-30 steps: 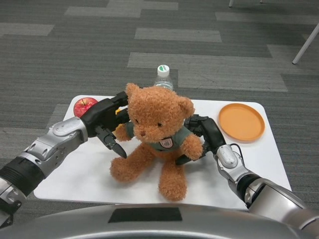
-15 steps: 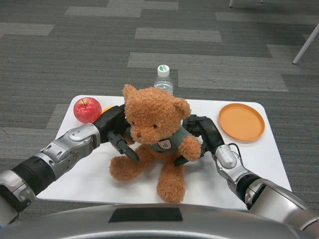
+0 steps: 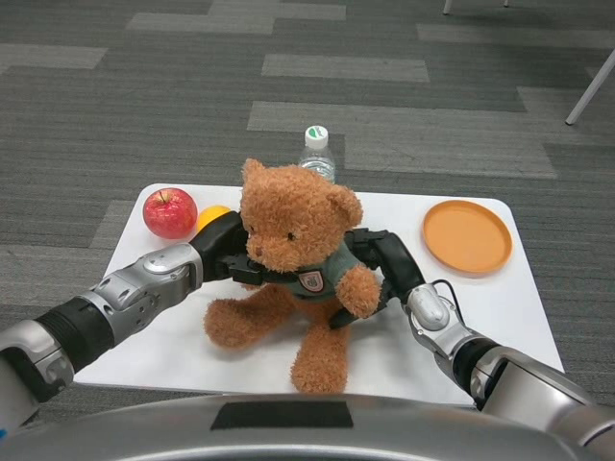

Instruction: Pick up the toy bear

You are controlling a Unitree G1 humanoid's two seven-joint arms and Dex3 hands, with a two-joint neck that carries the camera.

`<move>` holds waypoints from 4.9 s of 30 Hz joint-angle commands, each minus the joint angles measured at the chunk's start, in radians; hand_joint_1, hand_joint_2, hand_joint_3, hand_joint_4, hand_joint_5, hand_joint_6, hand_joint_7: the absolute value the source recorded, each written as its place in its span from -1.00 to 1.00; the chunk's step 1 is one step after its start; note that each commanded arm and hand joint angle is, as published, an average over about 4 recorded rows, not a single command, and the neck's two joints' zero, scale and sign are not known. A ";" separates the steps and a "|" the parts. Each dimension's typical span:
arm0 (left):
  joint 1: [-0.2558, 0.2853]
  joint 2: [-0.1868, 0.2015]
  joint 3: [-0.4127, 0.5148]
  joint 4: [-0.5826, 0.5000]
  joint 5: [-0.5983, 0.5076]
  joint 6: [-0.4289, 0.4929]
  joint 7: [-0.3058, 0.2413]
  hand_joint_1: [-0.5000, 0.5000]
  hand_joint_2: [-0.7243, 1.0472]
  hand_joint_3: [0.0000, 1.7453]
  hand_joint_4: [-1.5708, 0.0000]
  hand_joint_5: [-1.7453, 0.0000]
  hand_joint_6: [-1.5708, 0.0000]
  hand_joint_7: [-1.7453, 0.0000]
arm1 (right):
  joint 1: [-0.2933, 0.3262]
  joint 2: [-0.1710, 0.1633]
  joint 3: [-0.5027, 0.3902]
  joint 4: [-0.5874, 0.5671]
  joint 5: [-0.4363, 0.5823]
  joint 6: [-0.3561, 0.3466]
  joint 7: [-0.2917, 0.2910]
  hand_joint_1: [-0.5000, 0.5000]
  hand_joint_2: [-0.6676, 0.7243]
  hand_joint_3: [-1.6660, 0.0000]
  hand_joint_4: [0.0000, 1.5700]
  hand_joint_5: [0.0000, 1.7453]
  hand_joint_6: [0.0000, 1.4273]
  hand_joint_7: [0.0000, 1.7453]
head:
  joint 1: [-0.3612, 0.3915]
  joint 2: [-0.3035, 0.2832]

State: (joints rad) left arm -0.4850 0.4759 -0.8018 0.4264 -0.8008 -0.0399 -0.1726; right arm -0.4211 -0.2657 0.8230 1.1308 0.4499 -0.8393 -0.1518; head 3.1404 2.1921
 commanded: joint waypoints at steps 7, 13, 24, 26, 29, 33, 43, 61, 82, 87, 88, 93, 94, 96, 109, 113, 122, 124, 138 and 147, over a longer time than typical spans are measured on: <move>-0.003 -0.006 0.010 0.006 -0.009 0.008 -0.005 0.53 0.70 -0.93 0.92 -1.00 1.00 0.88 | -0.016 0.006 0.011 -0.025 0.000 0.005 -0.025 0.06 0.00 1.00 -0.44 0.67 -0.46 0.62 | -0.005 -0.001; 0.001 -0.009 0.024 0.008 -0.008 0.008 -0.010 0.69 0.70 -0.90 0.82 -1.00 1.00 0.90 | -0.015 0.003 0.014 -0.042 0.000 0.003 -0.047 -0.29 0.09 0.95 -0.98 0.00 -1.00 0.18 | -0.005 0.000; 0.002 -0.014 0.040 0.022 -0.010 -0.001 -0.013 0.69 0.70 -0.93 0.57 -1.00 0.98 0.86 | -0.015 -0.001 0.015 -0.094 0.001 0.006 -0.075 -0.60 0.09 0.90 -1.00 -0.44 -1.00 -0.20 | -0.008 -0.003; 0.002 -0.014 0.041 0.024 -0.011 -0.002 -0.014 0.69 0.70 -0.95 0.57 -1.00 0.97 0.86 | -0.015 0.000 0.019 -0.099 0.001 0.006 -0.075 -0.65 0.09 0.90 -1.00 -0.44 -1.00 -0.20 | -0.009 -0.004; 0.002 -0.016 0.040 0.030 -0.020 -0.003 -0.015 0.69 0.70 -0.90 0.57 -1.00 0.97 0.92 | -0.015 0.005 0.031 -0.099 0.001 0.009 -0.075 -0.67 0.09 0.90 -1.00 -0.44 -1.00 -0.20 | -0.011 -0.006; 0.000 -0.019 0.039 0.036 -0.036 -0.006 -0.015 0.69 0.70 -0.93 0.54 -1.00 0.97 0.88 | -0.018 0.023 0.040 -0.082 0.003 0.022 -0.075 -0.73 0.09 0.90 -1.00 -0.44 -1.00 -0.20 | -0.014 -0.008; -0.008 -0.024 0.032 0.048 -0.062 -0.023 -0.016 0.69 0.70 -0.90 0.52 -1.00 0.97 0.90 | -0.054 0.065 0.057 0.037 0.004 0.051 -0.071 -0.75 -0.23 0.90 -1.00 -0.28 -1.00 -0.10 | -0.015 -0.013; -0.009 -0.036 0.030 0.054 -0.075 -0.034 -0.016 0.69 0.70 -0.90 0.48 -1.00 0.93 0.84 | -0.113 0.099 0.100 0.130 0.004 0.078 -0.045 -0.17 -0.82 -0.24 -0.20 0.67 -0.11 0.82 | -0.016 -0.023; 0.065 -0.020 0.161 -0.062 -0.072 0.003 -0.061 0.78 0.70 -0.90 0.43 -1.00 0.97 0.84 | 0.066 -0.048 -0.019 -0.324 0.004 0.069 -0.027 0.33 -0.73 -0.24 -0.14 0.89 -0.28 0.90 | 0.032 0.028; 0.084 -0.016 0.233 -0.121 -0.055 0.042 -0.080 0.78 0.80 -0.90 0.43 -1.00 0.94 0.84 | 0.112 -0.089 -0.056 -0.455 0.004 0.068 -0.051 0.42 -0.73 -0.24 -0.16 0.86 -0.32 0.92 | 0.035 0.036; 0.087 -0.016 0.249 -0.133 -0.051 0.051 -0.085 0.78 0.80 -0.90 0.43 -1.00 0.93 0.84 | 0.118 -0.098 -0.062 -0.480 0.004 0.069 -0.058 0.42 -0.73 -0.24 -0.16 0.83 -0.32 0.92 | 0.033 0.037; 0.095 -0.012 0.312 -0.181 -0.049 0.074 -0.116 0.82 0.80 -0.90 0.43 -1.00 0.93 0.84 | 0.125 -0.138 -0.066 -0.593 0.006 0.069 -0.093 0.42 -0.73 -0.24 -0.16 0.89 -0.32 0.92 | 0.037 0.043; 0.096 -0.011 0.324 -0.190 -0.049 0.074 -0.119 0.82 0.80 -0.90 0.43 -1.00 0.93 0.84 | 0.127 -0.145 -0.065 -0.612 0.006 0.069 -0.100 0.42 -0.73 -0.24 -0.16 0.89 -0.32 0.92 | 0.036 0.044; 0.102 -0.009 0.349 -0.210 -0.049 0.081 -0.123 0.82 0.80 -0.90 0.43 -1.00 0.93 0.84 | 0.129 -0.158 -0.065 -0.653 0.006 0.069 -0.117 0.42 -0.73 -0.24 -0.16 0.89 -0.32 0.92 | 0.035 0.044; 0.113 0.026 0.480 -0.361 -0.060 0.101 -0.125 0.84 0.80 -0.90 0.36 -1.00 0.90 0.84 | 0.097 -0.214 -0.083 -0.866 0.010 0.069 -0.208 0.42 -0.73 -0.24 -0.20 0.89 -0.32 0.92 | 0.038 0.066; 0.110 0.029 0.508 -0.387 -0.086 0.100 -0.124 0.82 0.80 -0.90 0.33 -1.00 0.90 0.84 | 0.082 -0.221 -0.085 -0.899 0.021 0.069 -0.239 0.42 -0.73 -0.24 -0.16 0.89 -0.29 0.92 | 0.039 0.072; 0.105 0.025 0.544 -0.416 -0.110 0.093 -0.124 0.82 0.80 -0.90 0.29 -1.00 0.87 0.84 | 0.067 -0.213 -0.095 -0.936 0.032 0.066 -0.294 0.42 -0.73 -0.24 -0.13 0.89 -0.28 0.92 | 0.039 0.089; 0.103 0.021 0.546 -0.416 -0.110 0.090 -0.124 0.82 0.80 -0.90 0.29 -1.00 0.87 0.84 | 0.067 -0.207 -0.098 -0.937 0.032 0.065 -0.295 0.42 -0.73 -0.24 -0.13 0.89 -0.28 0.92 | 0.039 0.093; 0.075 0.000 0.552 -0.428 -0.110 0.072 -0.124 0.82 0.80 -0.90 0.25 -1.00 0.87 0.84 | 0.021 -0.164 -0.130 -0.936 0.029 0.057 -0.293 0.42 -0.73 -0.24 -0.11 0.89 -0.24 0.92 | 0.046 0.120; 0.075 -0.002 0.552 -0.436 -0.110 0.069 -0.122 0.82 0.80 -0.90 0.27 -1.00 0.87 0.84 | 0.021 -0.161 -0.138 -0.937 0.028 0.054 -0.293 0.42 -0.73 -0.24 -0.10 0.89 -0.23 0.92 | 0.052 0.152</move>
State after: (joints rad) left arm -0.4016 0.4786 -0.2462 -0.0033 -0.9161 0.0289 -0.2989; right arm -0.3699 -0.4423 0.6974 0.2164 0.4768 -0.7435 -0.4468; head 3.1915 2.3401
